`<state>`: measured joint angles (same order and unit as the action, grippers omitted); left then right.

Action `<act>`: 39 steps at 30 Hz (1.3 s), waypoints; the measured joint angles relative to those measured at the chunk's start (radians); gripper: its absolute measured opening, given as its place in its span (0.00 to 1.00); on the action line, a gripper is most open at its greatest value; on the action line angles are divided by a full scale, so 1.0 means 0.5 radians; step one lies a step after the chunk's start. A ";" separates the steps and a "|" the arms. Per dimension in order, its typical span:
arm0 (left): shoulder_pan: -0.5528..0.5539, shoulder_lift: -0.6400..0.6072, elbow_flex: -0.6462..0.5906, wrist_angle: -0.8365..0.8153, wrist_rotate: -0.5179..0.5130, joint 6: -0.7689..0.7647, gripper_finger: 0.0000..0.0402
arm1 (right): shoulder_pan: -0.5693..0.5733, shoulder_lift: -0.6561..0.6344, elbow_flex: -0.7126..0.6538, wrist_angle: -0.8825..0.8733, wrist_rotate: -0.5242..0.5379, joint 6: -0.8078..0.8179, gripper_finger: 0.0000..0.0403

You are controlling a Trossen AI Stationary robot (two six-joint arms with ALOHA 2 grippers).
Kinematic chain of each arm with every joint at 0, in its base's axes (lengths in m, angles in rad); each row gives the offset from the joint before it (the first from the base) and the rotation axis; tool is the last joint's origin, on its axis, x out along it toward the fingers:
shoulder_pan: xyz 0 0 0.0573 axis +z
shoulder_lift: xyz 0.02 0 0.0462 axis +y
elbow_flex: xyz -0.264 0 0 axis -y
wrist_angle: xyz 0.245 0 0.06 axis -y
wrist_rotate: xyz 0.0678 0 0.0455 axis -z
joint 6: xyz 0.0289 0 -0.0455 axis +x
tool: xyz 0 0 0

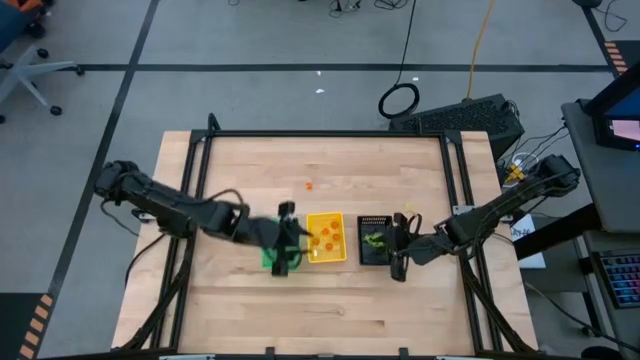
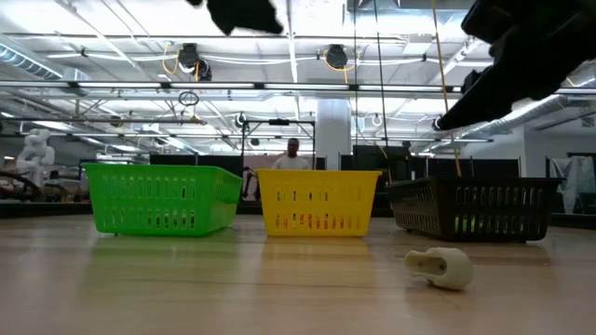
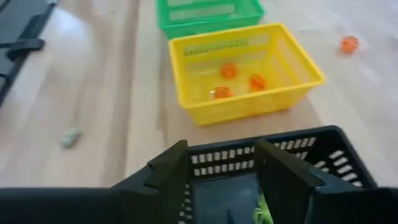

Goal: Sort Halloween decoration
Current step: Put the white skull toy into the green basket

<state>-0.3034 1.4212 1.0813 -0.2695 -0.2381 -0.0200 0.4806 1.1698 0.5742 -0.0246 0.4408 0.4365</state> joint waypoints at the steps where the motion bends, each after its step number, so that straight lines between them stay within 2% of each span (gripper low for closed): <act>1: -0.052 0.011 0.000 0.044 -0.019 -0.001 0.46 | 0.025 0.000 0.006 -0.001 0.001 0.010 0.43; 6: -0.263 0.125 0.000 0.279 -0.101 0.001 0.46 | 0.179 0.002 0.012 0.080 0.003 0.076 0.42; 13: -0.437 0.397 0.000 0.618 -0.115 0.001 0.46 | 0.361 0.131 0.014 0.408 0.004 0.064 0.42; 19: -0.517 0.597 0.001 0.856 -0.137 -0.001 0.46 | 0.444 0.459 0.129 0.532 0.001 0.058 0.42; 31: -0.633 0.824 0.079 0.852 -0.186 -0.105 0.46 | 0.496 1.204 0.727 0.443 0.003 0.051 0.42; 39: -0.686 0.866 0.082 0.839 -0.186 -0.249 0.46 | 0.499 1.515 0.935 0.409 -0.001 0.190 0.37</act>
<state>-0.6463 1.8543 1.1221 0.1498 -0.3310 -0.1444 0.7300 1.9275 1.0417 0.1801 0.4400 0.5317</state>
